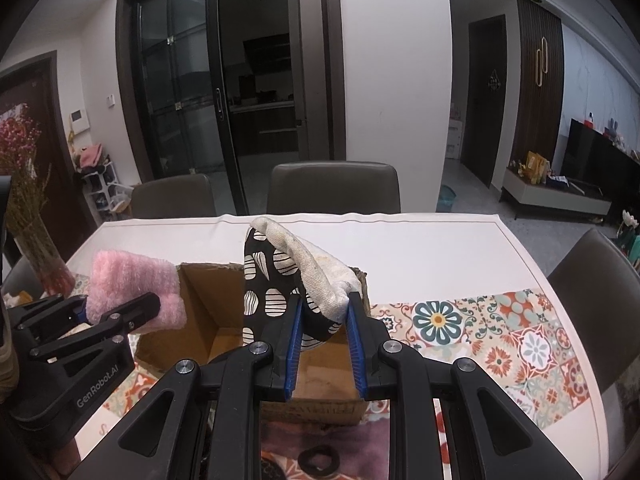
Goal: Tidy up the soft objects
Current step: 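Lift the pink pouch and dotted mitt and carry both over the box, then open both tools to drop the pouch and mitt into the box, then withdraw both tools from the box toward the black scarf and white cloth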
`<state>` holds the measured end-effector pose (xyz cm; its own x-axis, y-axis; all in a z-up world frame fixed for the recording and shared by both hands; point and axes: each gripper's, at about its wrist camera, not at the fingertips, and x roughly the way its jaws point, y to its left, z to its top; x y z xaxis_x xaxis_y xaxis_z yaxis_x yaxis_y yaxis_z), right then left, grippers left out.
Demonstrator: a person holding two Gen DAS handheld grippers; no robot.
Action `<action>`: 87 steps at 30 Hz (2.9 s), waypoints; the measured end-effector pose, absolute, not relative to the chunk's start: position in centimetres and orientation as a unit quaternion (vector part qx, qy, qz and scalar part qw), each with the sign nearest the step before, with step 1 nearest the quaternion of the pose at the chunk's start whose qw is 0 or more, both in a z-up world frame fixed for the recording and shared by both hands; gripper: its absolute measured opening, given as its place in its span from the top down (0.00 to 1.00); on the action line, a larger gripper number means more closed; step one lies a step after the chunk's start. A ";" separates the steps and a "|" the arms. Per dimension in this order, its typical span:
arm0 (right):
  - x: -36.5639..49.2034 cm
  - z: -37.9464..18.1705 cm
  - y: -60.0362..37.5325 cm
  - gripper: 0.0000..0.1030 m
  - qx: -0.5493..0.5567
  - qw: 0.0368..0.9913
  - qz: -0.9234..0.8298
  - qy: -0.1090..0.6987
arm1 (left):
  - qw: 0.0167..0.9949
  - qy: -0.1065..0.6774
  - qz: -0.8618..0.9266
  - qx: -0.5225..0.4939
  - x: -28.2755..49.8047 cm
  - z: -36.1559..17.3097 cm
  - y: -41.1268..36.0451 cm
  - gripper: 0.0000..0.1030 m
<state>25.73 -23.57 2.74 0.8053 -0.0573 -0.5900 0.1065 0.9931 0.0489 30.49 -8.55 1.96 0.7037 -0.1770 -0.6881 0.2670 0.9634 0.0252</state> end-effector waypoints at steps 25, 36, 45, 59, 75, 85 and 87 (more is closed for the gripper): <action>26.7 1.9 -23.9 0.23 0.044 0.944 -0.071 0.318 | 0.918 0.383 -0.070 0.074 31.6 0.3 -8.3 0.14; 26.1 3.1 -23.9 0.23 0.039 0.947 -0.083 0.308 | 0.922 0.375 -0.042 0.082 31.3 1.0 -7.7 0.01; 25.3 3.6 -23.6 0.23 0.037 0.947 -0.093 0.305 | 0.924 0.373 -0.032 0.076 30.6 1.6 -7.2 0.00; 23.7 4.3 -23.2 0.23 0.037 0.949 -0.096 0.299 | 0.925 0.371 -0.026 0.078 28.6 2.0 -6.5 0.00; 21.3 4.0 -22.9 0.23 0.045 0.950 -0.092 0.295 | 0.926 0.366 -0.015 0.088 26.1 2.2 -5.7 0.00; 20.2 3.3 -23.1 0.23 0.048 0.947 -0.097 0.303 | 0.925 0.369 -0.017 0.091 24.6 1.4 -5.6 0.00; 20.1 3.1 -23.0 0.23 0.049 0.946 -0.097 0.305 | 0.925 0.367 -0.016 0.093 24.3 1.3 -5.6 0.00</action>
